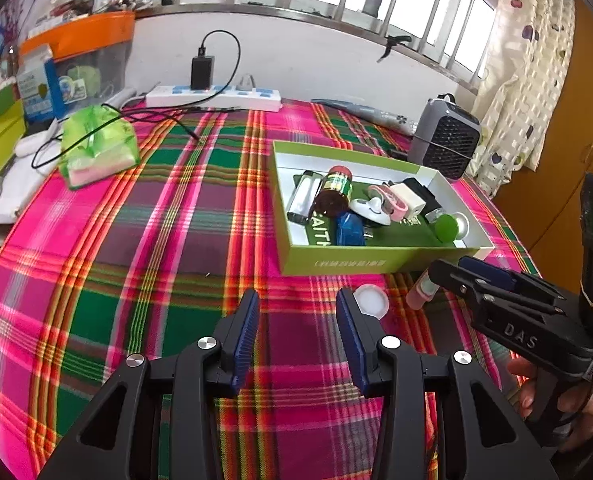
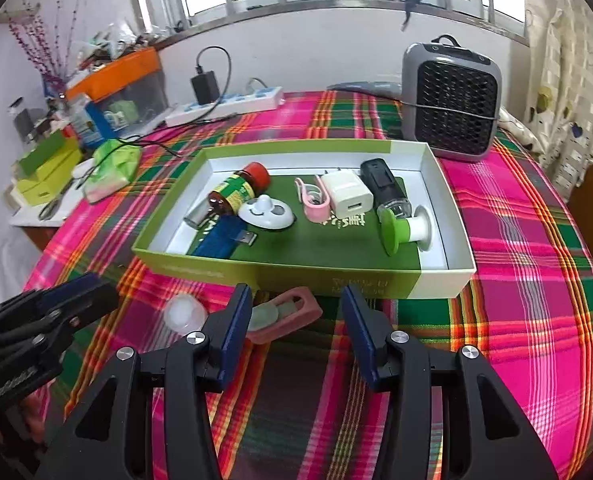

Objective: Organize rigid objects
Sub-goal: 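Withdraw both grippers from the box toward the white ball and pink clip, then close the left gripper on the white ball while the right gripper grasps the pink clip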

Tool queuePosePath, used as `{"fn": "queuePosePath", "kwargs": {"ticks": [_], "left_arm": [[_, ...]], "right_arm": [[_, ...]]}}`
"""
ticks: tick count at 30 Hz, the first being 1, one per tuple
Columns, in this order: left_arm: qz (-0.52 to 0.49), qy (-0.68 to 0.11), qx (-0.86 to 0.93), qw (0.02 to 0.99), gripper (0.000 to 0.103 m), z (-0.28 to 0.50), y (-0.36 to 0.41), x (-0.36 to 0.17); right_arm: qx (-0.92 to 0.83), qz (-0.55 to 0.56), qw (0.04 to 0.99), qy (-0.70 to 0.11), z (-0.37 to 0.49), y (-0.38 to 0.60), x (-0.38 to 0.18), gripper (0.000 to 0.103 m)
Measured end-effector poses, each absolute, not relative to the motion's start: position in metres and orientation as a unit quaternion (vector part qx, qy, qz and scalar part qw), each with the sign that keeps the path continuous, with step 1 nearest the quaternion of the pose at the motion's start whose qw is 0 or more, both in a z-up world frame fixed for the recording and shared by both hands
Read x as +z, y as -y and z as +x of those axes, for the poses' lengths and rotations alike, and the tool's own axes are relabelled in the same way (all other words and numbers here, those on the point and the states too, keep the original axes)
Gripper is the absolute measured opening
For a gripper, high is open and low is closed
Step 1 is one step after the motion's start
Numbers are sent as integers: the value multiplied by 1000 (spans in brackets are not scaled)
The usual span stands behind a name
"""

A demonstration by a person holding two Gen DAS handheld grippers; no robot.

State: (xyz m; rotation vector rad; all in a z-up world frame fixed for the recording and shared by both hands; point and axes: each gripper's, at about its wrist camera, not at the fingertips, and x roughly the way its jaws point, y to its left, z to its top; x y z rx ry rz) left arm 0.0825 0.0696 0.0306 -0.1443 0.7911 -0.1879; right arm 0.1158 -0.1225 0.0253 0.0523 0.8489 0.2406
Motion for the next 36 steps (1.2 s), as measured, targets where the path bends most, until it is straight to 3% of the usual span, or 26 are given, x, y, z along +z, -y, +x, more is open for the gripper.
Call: {"fn": "queuePosePath", "kwargs": {"ticks": [9, 17, 36], "left_arm": [[-73, -389, -106, 912, 39, 81, -72, 27], [-67, -395, -122, 908, 39, 82, -65, 25], [-38, -423, -147, 893, 39, 93, -38, 16]], "right_arm": [[104, 16, 897, -429, 120, 107, 17, 48], [84, 7, 898, -432, 112, 116, 16, 59], [105, -4, 896, -431, 101, 138, 14, 59]]}}
